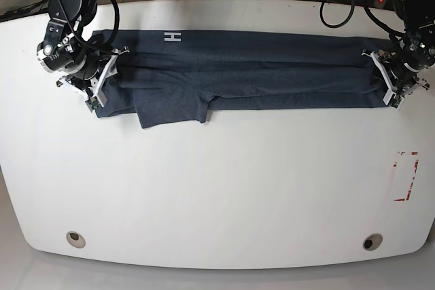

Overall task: Fold the T-shirt properly
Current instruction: 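Fold the hem with both grippers up over toward the collar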

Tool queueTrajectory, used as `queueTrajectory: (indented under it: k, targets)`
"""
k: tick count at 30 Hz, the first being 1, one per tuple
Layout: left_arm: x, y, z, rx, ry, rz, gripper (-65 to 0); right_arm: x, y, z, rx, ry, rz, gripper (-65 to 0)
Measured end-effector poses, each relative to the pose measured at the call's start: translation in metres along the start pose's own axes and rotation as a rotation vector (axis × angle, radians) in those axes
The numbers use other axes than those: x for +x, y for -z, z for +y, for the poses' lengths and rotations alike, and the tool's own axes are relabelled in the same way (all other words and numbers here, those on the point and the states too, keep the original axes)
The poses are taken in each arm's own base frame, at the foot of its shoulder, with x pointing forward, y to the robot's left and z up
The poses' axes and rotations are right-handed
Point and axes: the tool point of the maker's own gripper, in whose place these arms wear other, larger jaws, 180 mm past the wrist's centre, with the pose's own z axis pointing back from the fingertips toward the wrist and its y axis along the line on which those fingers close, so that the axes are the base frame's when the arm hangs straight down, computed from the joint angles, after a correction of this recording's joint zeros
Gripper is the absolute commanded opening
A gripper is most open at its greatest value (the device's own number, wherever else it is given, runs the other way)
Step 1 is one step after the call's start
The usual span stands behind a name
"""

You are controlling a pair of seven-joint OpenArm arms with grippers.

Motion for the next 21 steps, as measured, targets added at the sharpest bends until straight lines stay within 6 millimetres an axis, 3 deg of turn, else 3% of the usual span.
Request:
queueTrajectory:
  k: [3,4,9,13,17,21]
  targets:
    - [0.000,-0.002,0.000,0.003,0.008,0.003,-18.3,0.000,-0.003,-0.002,-0.011,0.001,-0.005,-27.0]
    - [0.002,-0.004,0.000,0.009,0.019,0.001,-17.1,0.003,-0.006,-0.001,-0.016,-0.010,-0.015,-25.5]
    - [0.029,-0.020,0.002,0.042,0.070,-0.061,-18.5,0.025,-0.019,-0.001,-0.039,-0.044,-0.087,-22.7]
    - [0.036,-0.031,0.004,0.074,0.110,-0.044,-18.5,0.047,-0.019,-0.008,-0.049,-0.042,-0.128,-22.4]
    - [0.039,-0.030,0.001,0.069,0.114,-0.049,-18.5,0.070,-0.003,-0.011,-0.006,0.010,-0.151,-22.5]
    - [0.023,-0.016,-0.008,0.027,0.076,-0.007,-18.5,0.076,0.024,-0.006,0.072,0.079,-0.114,-22.5]
